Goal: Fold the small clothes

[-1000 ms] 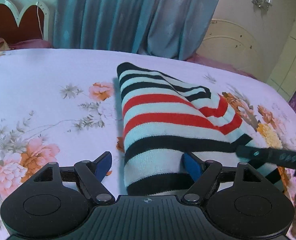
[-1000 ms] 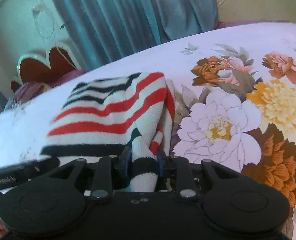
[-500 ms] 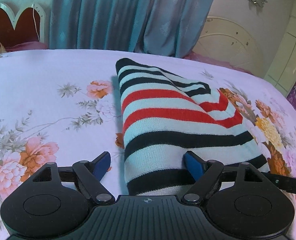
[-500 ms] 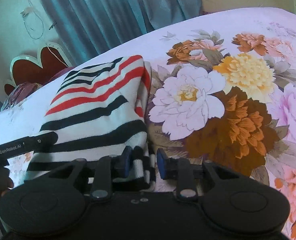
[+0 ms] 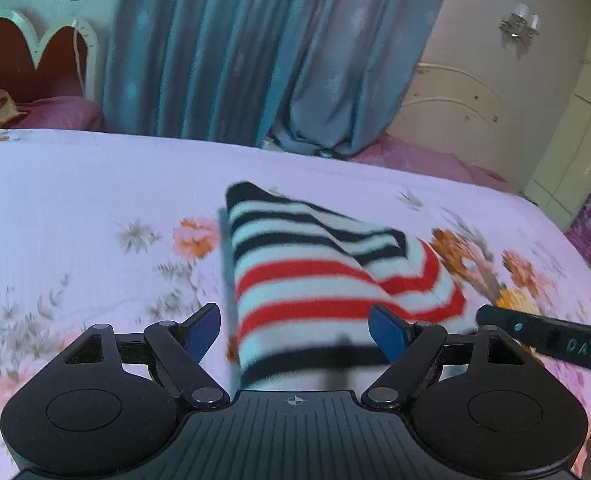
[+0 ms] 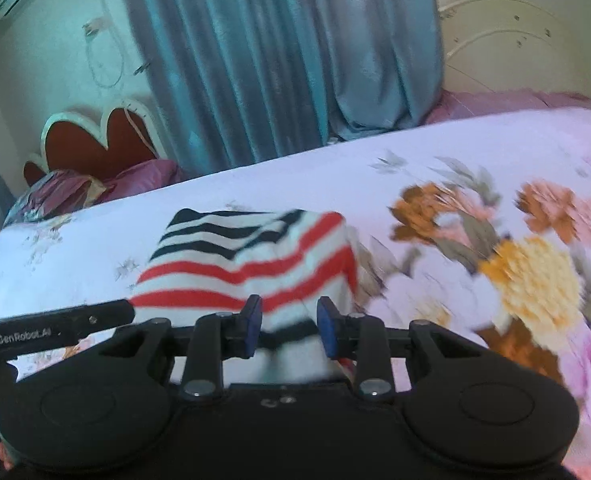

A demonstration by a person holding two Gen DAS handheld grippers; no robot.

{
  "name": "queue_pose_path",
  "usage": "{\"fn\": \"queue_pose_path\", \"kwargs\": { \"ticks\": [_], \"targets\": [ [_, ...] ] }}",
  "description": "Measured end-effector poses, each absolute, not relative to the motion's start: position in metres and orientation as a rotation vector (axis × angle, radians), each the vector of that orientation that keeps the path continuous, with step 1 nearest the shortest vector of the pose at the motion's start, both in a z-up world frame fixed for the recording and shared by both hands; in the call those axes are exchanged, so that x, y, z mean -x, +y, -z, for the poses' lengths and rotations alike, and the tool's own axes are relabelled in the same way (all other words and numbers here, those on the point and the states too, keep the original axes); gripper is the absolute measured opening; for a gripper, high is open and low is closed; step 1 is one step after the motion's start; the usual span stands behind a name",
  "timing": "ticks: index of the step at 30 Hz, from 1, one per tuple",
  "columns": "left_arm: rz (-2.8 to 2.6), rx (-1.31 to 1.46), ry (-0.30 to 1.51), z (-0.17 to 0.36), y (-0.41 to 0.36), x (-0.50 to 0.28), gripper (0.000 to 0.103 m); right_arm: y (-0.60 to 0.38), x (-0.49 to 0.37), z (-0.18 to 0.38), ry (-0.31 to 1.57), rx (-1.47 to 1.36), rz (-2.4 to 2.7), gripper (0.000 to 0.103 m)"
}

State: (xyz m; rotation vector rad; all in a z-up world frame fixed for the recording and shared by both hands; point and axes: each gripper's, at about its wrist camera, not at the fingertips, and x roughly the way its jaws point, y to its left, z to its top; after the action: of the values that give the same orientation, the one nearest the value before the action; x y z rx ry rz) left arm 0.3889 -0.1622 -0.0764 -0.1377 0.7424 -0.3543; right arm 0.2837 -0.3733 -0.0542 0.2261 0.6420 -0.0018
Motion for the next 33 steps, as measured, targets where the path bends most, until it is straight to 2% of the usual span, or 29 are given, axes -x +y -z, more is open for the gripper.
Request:
{"fn": "queue_pose_path", "kwargs": {
  "ticks": [8, 11, 15, 19, 26, 33],
  "targets": [
    [0.29, 0.08, 0.804, 0.103, -0.173, -0.429, 0.08, -0.357, -0.349, 0.069, 0.683, -0.162, 0.022, 0.029],
    [0.291, 0.089, 0.817, 0.115, -0.172, -0.431, 0.081, -0.358, -0.361, 0.087, 0.723, -0.086, 0.053, 0.022],
    [0.291, 0.139, 0.841, 0.121, -0.167, -0.437, 0.085, -0.37, -0.36, 0.1, 0.722, -0.095, 0.071, 0.023],
    [0.285, 0.135, 0.813, 0.11, -0.169, -0.439, 0.085, -0.368, -0.36, 0.087, 0.719, -0.115, 0.045, 0.027],
    [0.263, 0.126, 0.807, 0.109, -0.183, -0.471, 0.085, -0.354, -0.381, 0.07, 0.634, -0.089, 0.028, 0.027],
    [0.255, 0.107, 0.832, 0.128, -0.189, -0.478, 0.085, -0.365, -0.413, 0.096, 0.706, -0.026, 0.092, 0.027]
  ]
}}
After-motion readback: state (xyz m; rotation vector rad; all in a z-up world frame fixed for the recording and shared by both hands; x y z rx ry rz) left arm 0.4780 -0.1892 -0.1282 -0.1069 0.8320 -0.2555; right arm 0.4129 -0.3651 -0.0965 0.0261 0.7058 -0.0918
